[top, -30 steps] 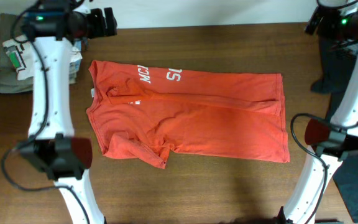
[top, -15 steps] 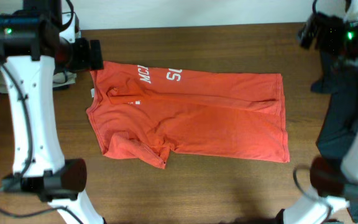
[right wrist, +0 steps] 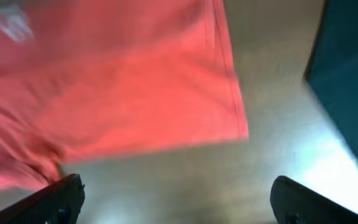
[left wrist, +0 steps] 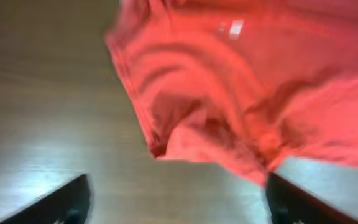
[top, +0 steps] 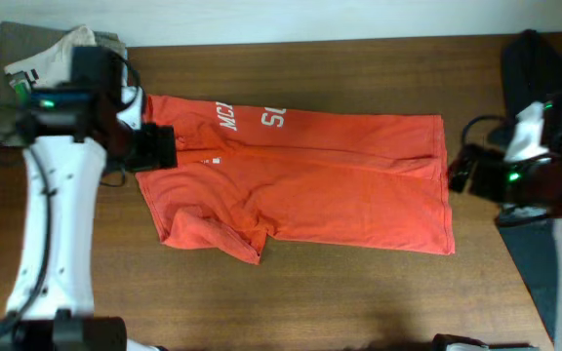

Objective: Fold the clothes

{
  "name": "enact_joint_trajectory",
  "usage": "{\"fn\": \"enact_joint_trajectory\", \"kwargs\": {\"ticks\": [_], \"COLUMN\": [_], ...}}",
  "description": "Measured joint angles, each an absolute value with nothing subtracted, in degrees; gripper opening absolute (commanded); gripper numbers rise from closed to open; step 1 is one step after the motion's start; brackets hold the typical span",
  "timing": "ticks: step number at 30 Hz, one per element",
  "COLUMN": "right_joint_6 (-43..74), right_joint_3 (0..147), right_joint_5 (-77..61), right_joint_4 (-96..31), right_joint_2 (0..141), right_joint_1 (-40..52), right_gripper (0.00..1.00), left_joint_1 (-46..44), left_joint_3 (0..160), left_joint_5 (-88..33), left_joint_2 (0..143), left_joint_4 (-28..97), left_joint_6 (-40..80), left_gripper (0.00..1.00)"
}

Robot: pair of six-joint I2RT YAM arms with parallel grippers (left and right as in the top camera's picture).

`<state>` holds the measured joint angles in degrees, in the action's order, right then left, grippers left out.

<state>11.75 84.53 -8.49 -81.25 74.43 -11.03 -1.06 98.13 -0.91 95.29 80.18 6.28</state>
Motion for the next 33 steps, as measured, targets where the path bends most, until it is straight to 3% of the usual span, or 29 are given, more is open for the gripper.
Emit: {"fn": "enact_joint_trajectory", "kwargs": {"ticks": [4,7,9,20,23,29,33], "right_joint_6": [11.79,11.81,11.68,11.33,11.33,11.35,11.35], "right_joint_3": [73.36,67.42,64.75,63.42,63.42,63.42,63.42], "right_joint_5": [-9.3,-11.11,-13.1,-15.81,-15.81,-15.84,-15.99], "right_joint_4": [-74.5,-69.97,-67.81,-66.96,-66.92,-66.52,-65.95], "right_joint_2": [75.07,75.07,75.07,75.07,75.05,75.07,75.07], "right_joint_1": [-11.03,-11.03,-11.03,-11.03,-11.03,-11.03,-11.03], "right_gripper": [0.99,0.99,0.99,0.99,0.99,0.99,0.99], "left_joint_1": [-1.06,-1.06,-1.06,-1.06,-1.06,-1.06,-1.06], "left_joint_3": [81.82,74.19,70.5,67.53,67.33,67.22,67.48], "left_joint_5": [-1.89,-3.03,-3.4,-5.5,-6.98,-8.25,-8.43], "left_joint_2": [96.07,96.12,96.12,103.66,106.59,107.57,107.57], "left_joint_4": [69.21,61.63,56.95,50.24,50.09,50.06,51.13], "left_joint_6": [5.19,3.75,2.31,-2.85,-3.09,-3.55,-3.73], "left_gripper": [0.79,0.66,0.65,0.63,0.49,0.03,0.01]}}
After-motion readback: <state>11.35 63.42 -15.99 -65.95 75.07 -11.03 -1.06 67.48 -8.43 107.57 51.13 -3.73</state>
